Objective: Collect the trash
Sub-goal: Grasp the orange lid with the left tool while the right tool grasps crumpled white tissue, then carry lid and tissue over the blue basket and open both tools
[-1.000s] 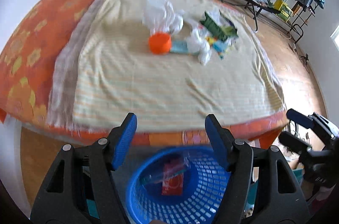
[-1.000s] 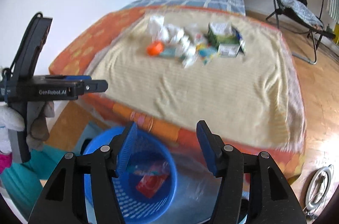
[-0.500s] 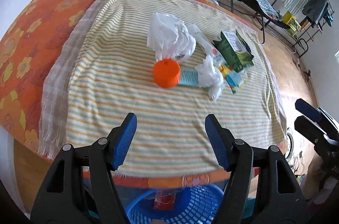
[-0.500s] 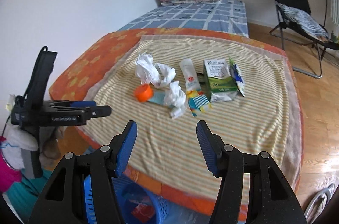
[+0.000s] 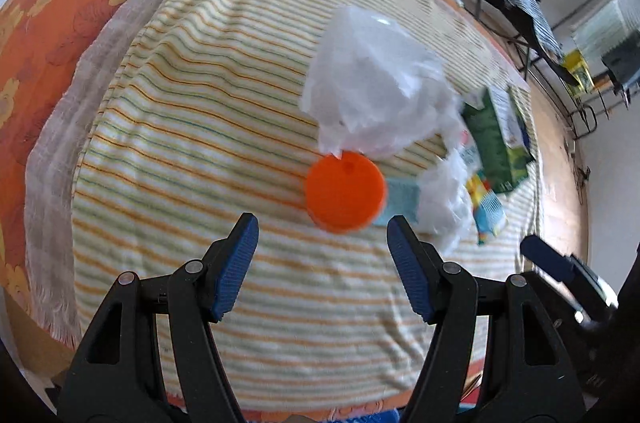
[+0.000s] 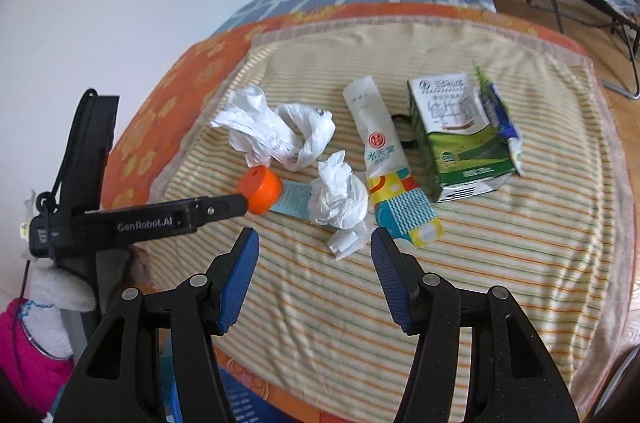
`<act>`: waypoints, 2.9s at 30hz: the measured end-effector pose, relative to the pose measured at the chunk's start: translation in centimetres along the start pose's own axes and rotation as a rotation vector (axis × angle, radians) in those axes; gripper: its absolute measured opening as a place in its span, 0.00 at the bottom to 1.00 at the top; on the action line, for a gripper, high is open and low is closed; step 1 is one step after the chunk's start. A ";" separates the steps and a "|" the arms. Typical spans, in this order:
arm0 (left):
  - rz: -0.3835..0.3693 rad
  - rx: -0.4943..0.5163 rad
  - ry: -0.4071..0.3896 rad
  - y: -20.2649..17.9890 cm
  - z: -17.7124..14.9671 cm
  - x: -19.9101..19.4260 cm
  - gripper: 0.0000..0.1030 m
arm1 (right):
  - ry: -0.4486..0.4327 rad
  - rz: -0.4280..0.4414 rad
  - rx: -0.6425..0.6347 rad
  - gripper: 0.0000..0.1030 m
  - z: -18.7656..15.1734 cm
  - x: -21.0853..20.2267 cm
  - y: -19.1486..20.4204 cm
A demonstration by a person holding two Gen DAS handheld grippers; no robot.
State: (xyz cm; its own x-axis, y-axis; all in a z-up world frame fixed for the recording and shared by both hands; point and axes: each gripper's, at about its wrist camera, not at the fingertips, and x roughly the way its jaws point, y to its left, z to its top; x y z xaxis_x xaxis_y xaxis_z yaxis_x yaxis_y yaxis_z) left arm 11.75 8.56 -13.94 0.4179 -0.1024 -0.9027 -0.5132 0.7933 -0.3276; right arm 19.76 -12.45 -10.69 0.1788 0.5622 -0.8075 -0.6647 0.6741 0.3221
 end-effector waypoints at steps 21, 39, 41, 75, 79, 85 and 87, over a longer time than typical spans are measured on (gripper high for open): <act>-0.081 -0.054 0.019 -0.5 1.9 2.5 0.54 | 0.053 -0.144 -0.088 0.55 1.0 5.8 0.8; -0.094 0.008 -0.033 -1.2 1.3 0.3 0.47 | 0.010 -0.099 -0.099 0.30 0.9 3.5 1.5; -0.096 0.013 -0.040 -1.1 1.0 -0.2 0.47 | 0.000 -0.089 -0.099 0.30 0.9 2.9 1.7; -0.148 0.205 -0.139 -0.1 -13.9 -11.9 0.47 | -0.136 -0.020 -0.210 0.30 -9.8 -10.1 6.9; -0.142 0.211 -0.100 0.9 -16.8 -11.1 0.47 | -0.120 -0.011 -0.240 0.30 -12.1 -10.4 7.6; -0.134 0.215 -0.035 1.8 -20.0 -9.5 0.47 | -0.076 0.007 -0.255 0.30 -15.1 -9.9 8.4; -0.133 0.222 -0.011 2.0 -21.0 -8.9 0.47 | -0.056 0.007 -0.264 0.30 -16.1 -9.5 8.6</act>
State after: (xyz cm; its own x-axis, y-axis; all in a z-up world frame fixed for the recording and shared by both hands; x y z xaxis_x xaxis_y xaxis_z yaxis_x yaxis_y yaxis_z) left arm -8.73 -1.59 -12.40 0.4795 -0.2086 -0.8524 -0.2770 0.8857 -0.3726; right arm 0.69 -19.73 -8.16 0.2085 0.5968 -0.7748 -0.8311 0.5258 0.1813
